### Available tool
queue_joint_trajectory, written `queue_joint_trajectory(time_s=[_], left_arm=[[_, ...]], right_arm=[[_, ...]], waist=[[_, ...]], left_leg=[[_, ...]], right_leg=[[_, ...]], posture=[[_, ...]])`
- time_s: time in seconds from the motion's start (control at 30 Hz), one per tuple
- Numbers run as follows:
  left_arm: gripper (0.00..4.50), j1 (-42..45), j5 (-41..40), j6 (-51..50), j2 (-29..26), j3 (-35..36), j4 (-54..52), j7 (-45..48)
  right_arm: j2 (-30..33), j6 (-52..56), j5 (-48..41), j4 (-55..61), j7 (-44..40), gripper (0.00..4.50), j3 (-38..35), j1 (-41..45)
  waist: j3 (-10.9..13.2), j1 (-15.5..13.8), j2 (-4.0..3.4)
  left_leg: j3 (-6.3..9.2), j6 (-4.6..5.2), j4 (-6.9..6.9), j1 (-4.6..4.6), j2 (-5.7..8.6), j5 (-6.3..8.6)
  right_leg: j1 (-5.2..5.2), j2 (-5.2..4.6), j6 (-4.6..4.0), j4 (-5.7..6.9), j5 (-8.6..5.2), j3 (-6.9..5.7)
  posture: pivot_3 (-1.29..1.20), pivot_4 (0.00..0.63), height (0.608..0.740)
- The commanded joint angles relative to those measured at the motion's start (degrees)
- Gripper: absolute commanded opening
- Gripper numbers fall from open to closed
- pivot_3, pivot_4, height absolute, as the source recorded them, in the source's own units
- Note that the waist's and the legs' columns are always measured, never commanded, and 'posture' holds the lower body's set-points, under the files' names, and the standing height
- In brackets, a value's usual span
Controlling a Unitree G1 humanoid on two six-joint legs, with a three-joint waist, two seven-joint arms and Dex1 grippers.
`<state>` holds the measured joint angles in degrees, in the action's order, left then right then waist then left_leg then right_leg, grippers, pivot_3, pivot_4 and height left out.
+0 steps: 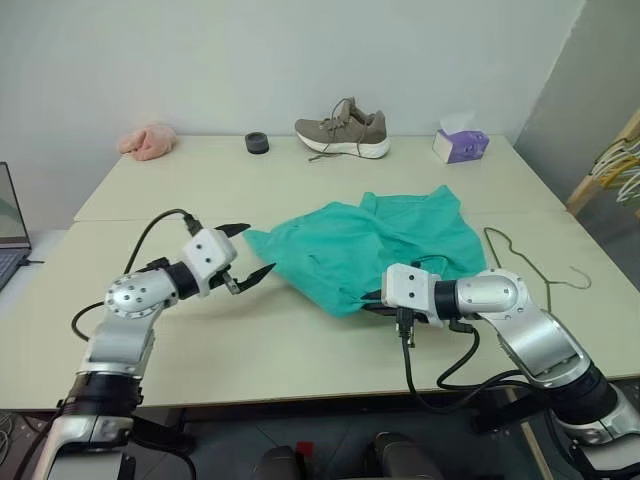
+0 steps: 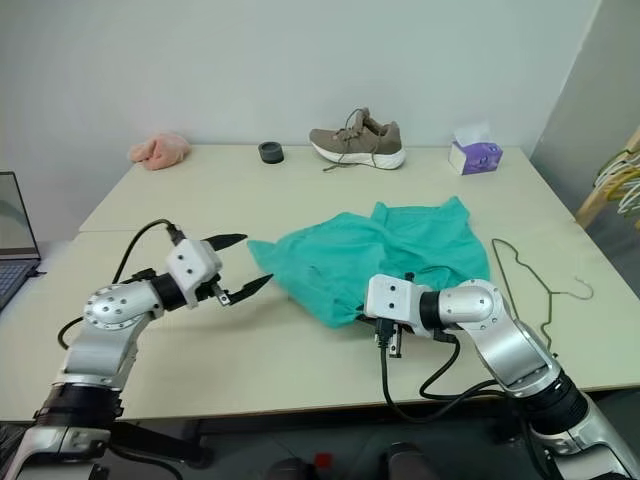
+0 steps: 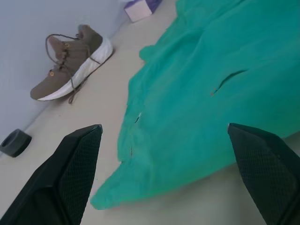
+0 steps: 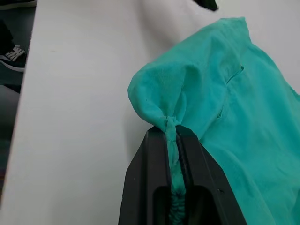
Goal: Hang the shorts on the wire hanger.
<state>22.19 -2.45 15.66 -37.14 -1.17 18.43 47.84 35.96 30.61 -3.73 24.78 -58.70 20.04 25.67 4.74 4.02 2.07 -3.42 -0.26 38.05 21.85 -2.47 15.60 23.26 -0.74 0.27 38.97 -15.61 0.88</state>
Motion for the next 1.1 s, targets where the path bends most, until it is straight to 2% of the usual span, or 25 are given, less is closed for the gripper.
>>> queue_joint_trajectory(time_s=[0.03,0.23,0.37,0.5,0.6,0.73,0.87,0.97,1.1], left_arm=[[4.50,4.2,4.7,7.4,1.4,-2.7,6.6,-2.5],[4.50,11.3,13.7,17.6,1.8,-8.3,22.3,-6.7],[4.50,13.6,13.5,21.3,2.7,-8.6,28.6,-6.9],[4.50,10.7,0.2,15.5,3.4,-4.5,22.9,5.9],[4.50,8.6,-7.1,6.8,0.9,0.1,17.8,10.1],[4.50,4.6,-12.9,-3.1,-3.1,3.3,8.6,14.2],[4.50,-1.4,-15.8,-10.9,-5.5,1.8,-4.9,18.6],[4.50,-3.6,-15.6,-15.1,-5.3,-0.9,-12.0,20.3],[4.50,-2.5,-11.7,-13.9,-3.2,-4.4,-12.2,19.4]], right_arm=[[1.4,1.4,-2.7,3.8,-0.9,0.03,-2.7,2.0],[2.1,7.5,-9.2,7.8,-0.5,0.03,-6.6,2.9],[2.4,10.1,-11.7,9.1,0.9,0.03,-8.3,2.8],[3.0,11.0,-12.1,8.4,2.8,0.03,-9.6,2.3],[3.7,9.0,-9.5,6.6,4.9,0.03,-9.1,2.5],[4.5,5.9,-6.4,3.8,7.1,0.03,-7.8,2.6],[4.3,5.0,-6.4,2.4,6.8,0.03,-7.5,3.0],[4.0,4.9,-6.9,2.2,6.2,0.03,-7.3,3.9],[3.7,5.5,-8.1,2.7,5.3,0.03,-7.2,5.3]], waist=[[0.0,0.7,0.00],[0.0,1.8,0.03],[0.0,3.3,0.04],[0.2,4.6,0.04],[0.3,5.8,0.05],[0.3,7.4,0.00],[0.5,7.4,-0.19],[0.5,7.1,-0.20],[0.6,7.0,-0.22]], left_leg=[[0.01,0.00,0.00,0.01,0.00,0.00],[0.04,0.00,0.00,0.04,0.00,0.00],[0.05,0.00,-0.02,0.05,-0.02,0.01],[0.05,-0.02,-0.02,0.08,-0.01,0.02],[0.08,-0.02,-0.02,0.08,-0.03,0.02],[0.13,-0.02,-0.04,0.05,-0.06,0.02],[0.12,-0.05,-0.08,0.04,-0.07,0.03],[0.12,-0.07,-0.08,0.05,-0.07,0.05],[0.12,-0.07,-0.05,0.04,-0.01,0.04]], right_leg=[[0.00,0.00,0.00,0.00,0.00,-0.01],[0.01,-0.03,0.01,0.00,0.00,-0.03],[0.01,-0.09,0.02,-0.01,0.00,-0.03],[0.01,-0.15,0.03,0.00,0.00,-0.06],[0.02,-0.15,0.03,0.01,0.00,-0.07],[0.02,-0.12,0.27,0.04,-0.14,-0.09],[0.02,-0.11,0.27,0.03,-0.14,-0.05],[0.02,-0.12,0.27,0.03,-0.14,-0.05],[0.00,-0.13,0.28,0.02,-0.15,-0.03]], posture=[[-0.18,0.075,0.740],[-0.21,0.081,0.740],[-0.23,0.082,0.740],[-0.24,0.086,0.740],[-0.24,0.087,0.740],[-0.23,0.088,0.740],[-0.21,0.087,0.740],[-0.21,0.086,0.740],[-0.22,0.085,0.740]])
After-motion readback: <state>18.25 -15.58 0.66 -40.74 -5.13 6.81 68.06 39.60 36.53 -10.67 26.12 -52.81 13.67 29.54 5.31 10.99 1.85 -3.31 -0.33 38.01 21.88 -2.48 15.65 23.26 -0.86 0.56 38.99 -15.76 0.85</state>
